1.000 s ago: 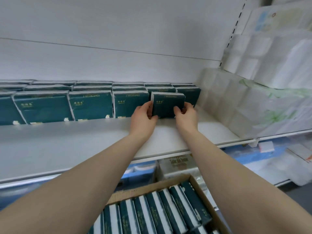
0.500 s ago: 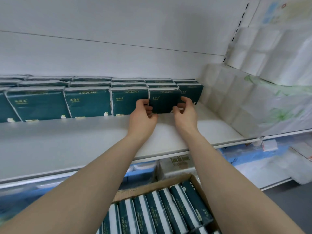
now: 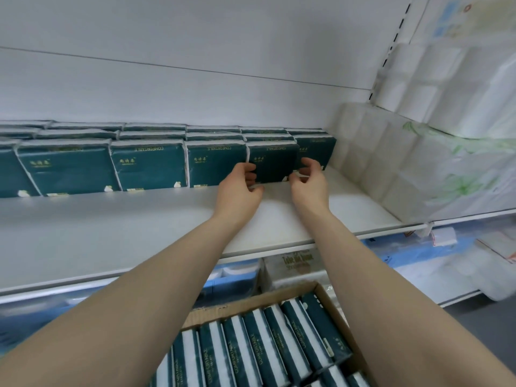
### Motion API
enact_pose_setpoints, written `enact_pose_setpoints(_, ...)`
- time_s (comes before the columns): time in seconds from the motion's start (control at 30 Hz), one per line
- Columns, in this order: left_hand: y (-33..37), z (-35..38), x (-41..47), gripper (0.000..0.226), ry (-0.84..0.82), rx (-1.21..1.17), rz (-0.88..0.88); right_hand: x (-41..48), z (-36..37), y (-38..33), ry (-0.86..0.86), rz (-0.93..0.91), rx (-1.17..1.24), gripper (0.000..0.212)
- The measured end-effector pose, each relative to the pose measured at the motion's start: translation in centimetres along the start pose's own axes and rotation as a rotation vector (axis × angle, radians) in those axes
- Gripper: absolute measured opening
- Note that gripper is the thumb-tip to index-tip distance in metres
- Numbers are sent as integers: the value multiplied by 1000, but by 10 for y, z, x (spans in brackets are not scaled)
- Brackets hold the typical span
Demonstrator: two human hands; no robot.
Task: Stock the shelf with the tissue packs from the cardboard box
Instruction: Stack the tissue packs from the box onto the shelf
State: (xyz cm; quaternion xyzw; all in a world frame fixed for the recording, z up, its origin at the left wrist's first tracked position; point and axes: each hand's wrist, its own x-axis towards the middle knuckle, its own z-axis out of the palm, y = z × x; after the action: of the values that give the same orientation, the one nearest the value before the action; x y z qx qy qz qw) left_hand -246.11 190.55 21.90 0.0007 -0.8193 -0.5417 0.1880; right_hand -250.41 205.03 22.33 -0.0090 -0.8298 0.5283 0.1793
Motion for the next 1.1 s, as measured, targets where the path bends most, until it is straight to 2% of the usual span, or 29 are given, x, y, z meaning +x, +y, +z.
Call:
enact_pose_setpoints(0.13,5,-7,-5,44,-26,-13,-39,-14,-13,-8,3,61,39,47)
enact_pose_setpoints(0.33,17,-38,-37,43,-79,24,-5,-74,-27,-20,-57,-19,18,44)
enact_pose_setpoints(0.73,15,-151,-163,36,-142,91,-2,-218,-17,-51,-217,-133,0,37)
enact_pose_setpoints(0.9,4,-196,-223,35,-251,190,-17,-277,1,-60,-355,-137,44,35)
enact_pose_setpoints(1.1,-18,-245,-273,23,-420,275,-96,-346,27,-59,-606,-85,52,30)
